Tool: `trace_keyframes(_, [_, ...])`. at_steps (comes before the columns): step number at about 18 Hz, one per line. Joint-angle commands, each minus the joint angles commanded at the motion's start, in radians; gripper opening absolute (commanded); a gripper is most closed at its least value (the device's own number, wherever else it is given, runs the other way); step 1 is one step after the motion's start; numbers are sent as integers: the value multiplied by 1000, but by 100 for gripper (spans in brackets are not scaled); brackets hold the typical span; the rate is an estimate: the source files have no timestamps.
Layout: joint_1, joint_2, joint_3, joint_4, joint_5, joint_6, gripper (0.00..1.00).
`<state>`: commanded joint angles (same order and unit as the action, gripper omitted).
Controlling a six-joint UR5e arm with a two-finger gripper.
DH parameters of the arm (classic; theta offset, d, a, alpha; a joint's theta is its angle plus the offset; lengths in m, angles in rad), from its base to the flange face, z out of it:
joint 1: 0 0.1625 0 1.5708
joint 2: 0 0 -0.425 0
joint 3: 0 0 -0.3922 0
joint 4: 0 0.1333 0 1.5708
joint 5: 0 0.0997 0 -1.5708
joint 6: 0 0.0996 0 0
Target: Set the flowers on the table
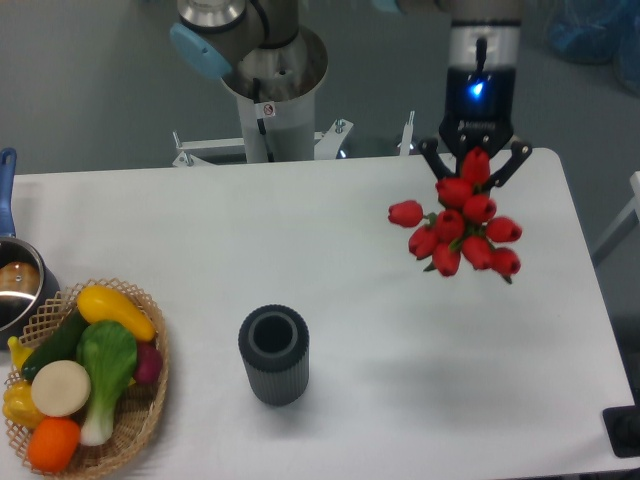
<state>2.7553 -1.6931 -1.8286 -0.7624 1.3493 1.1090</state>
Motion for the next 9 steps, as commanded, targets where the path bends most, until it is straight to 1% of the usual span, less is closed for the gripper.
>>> trace_keyframes(3, [-22, -78, 43, 2, 57, 14, 21])
trace_keyframes(5, [-31, -106, 55, 2, 132, 23, 21])
trace_keyframes(7, [-49, -144, 81, 3, 215, 32, 21])
trace_keyframes(9, [-65, -175, 94, 2, 269, 46, 21])
